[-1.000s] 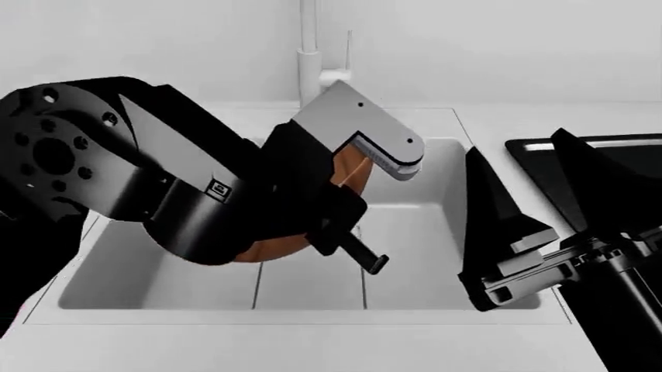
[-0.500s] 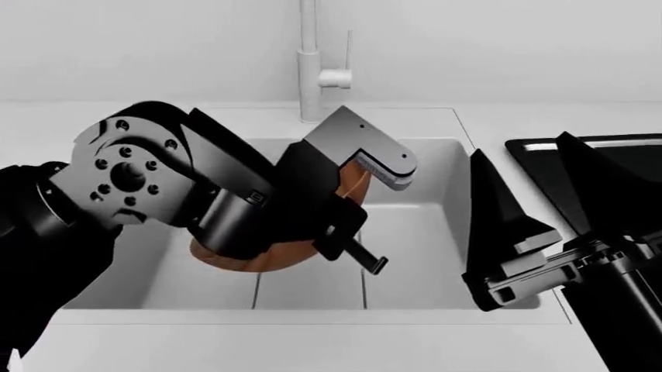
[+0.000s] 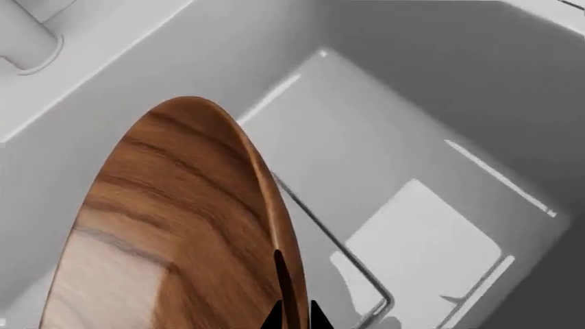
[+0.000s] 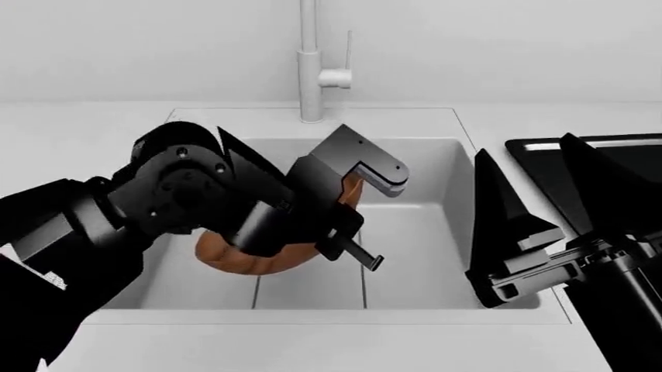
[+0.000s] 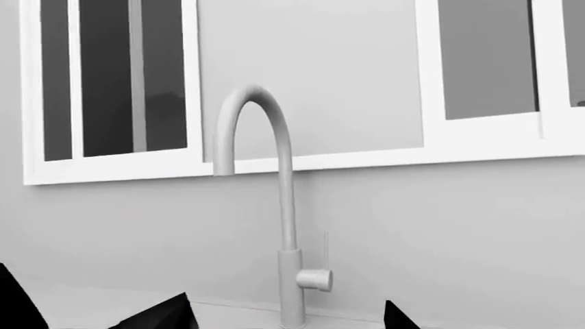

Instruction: Move the fresh-baked cupcake off the tray onto the counter, and place the bowl used for mixing into the sink.

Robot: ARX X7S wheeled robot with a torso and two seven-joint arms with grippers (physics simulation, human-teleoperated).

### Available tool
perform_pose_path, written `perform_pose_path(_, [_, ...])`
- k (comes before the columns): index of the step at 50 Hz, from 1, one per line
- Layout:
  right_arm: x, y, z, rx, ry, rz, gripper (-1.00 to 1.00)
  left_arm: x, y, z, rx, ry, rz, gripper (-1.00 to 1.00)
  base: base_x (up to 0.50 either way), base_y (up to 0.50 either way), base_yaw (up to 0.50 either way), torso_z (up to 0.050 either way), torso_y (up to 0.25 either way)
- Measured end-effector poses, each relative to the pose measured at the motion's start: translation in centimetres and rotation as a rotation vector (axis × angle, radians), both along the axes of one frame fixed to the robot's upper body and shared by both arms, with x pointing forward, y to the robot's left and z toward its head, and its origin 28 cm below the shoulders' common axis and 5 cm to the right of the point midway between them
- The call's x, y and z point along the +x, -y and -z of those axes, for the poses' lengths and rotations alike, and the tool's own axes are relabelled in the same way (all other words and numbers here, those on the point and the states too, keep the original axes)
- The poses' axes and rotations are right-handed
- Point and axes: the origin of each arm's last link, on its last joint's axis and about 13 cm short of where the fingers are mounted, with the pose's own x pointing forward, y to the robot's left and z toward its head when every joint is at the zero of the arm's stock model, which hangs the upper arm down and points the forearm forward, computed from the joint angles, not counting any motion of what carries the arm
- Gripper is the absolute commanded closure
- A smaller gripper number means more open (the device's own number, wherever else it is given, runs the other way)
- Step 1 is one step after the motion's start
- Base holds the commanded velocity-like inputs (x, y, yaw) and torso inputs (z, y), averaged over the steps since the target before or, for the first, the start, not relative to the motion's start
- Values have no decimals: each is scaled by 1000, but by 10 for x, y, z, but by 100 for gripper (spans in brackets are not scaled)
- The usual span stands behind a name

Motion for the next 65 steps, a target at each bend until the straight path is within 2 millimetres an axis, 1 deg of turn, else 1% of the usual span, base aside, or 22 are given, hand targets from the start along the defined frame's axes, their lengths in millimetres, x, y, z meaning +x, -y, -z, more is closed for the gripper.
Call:
perform_pose_path(13, [0, 1, 1, -1, -6, 7, -100, 17, 7, 19, -1, 23, -55, 100, 0, 0, 0, 0, 1])
perform_pose_path(44, [-2, 4, 4, 0, -18, 28, -100, 53, 18, 77, 41, -18, -139, 100, 0, 0, 0, 0, 0])
perform_pose_path(52, [-3, 4, 4, -2, -19, 33, -100, 57, 21, 90, 42, -24, -152, 100, 0, 0, 0, 0, 0])
perform_pose_path(65, [-3, 5, 5, -1, -23, 36, -100, 59, 23, 104, 45, -34, -168, 100, 0, 0, 0, 0, 1])
